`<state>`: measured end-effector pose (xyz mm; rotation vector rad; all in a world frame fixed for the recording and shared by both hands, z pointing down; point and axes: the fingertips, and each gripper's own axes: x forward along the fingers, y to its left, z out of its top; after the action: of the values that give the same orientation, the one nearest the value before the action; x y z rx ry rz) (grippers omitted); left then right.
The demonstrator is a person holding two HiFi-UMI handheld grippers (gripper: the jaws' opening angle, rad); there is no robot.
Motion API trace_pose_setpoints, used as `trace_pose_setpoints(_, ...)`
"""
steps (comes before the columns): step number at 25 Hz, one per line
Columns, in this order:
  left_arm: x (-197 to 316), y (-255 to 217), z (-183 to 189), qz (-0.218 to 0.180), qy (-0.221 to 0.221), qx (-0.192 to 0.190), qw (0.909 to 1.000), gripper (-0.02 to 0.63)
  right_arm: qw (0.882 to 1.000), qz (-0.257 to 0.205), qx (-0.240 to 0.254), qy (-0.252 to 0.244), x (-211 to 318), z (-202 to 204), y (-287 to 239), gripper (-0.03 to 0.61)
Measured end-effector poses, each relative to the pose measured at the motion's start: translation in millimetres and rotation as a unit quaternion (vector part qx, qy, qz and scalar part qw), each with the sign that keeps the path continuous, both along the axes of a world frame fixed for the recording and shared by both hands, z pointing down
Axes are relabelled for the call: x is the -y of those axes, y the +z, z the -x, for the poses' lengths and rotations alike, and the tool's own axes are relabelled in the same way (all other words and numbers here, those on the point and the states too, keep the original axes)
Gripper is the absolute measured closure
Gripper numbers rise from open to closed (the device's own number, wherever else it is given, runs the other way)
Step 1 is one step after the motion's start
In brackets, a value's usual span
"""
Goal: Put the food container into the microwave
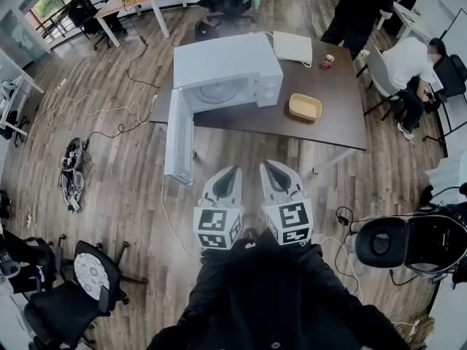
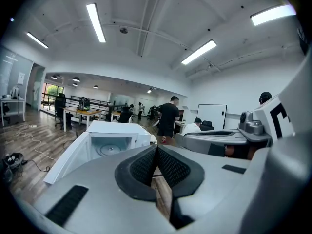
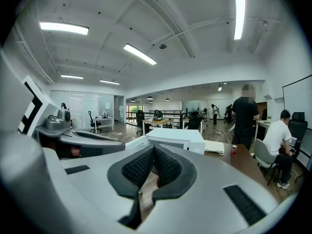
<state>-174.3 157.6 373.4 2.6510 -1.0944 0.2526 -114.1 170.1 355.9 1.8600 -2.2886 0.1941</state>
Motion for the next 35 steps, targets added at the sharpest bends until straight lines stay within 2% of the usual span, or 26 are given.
trace_pose_setpoints(10, 24, 21, -9, 0.027, 0.005, -0.001, 0.9996, 0.58, 1.0, 0.02, -0.01, 0.02, 20, -15, 16, 0.555)
trace_pose_setpoints(20, 85, 33, -35, 0.026, -0.005, 0.019, 0.9995, 0.58, 1.0, 0.022, -0.005, 0.012, 83, -46, 28, 0.555)
trace_pose_setpoints(28, 142, 49, -73, 0.05, -0.01, 0.031, 0.9982, 0.58, 0.999, 0.043, 0.005, 0.001, 141, -84, 43, 0.555)
trace_pose_setpoints(35, 180, 72, -121, 0.066, 0.0, 0.049, 0.9966, 0.58, 0.997, 0.074, -0.003, 0.014, 174, -131, 66, 0.555)
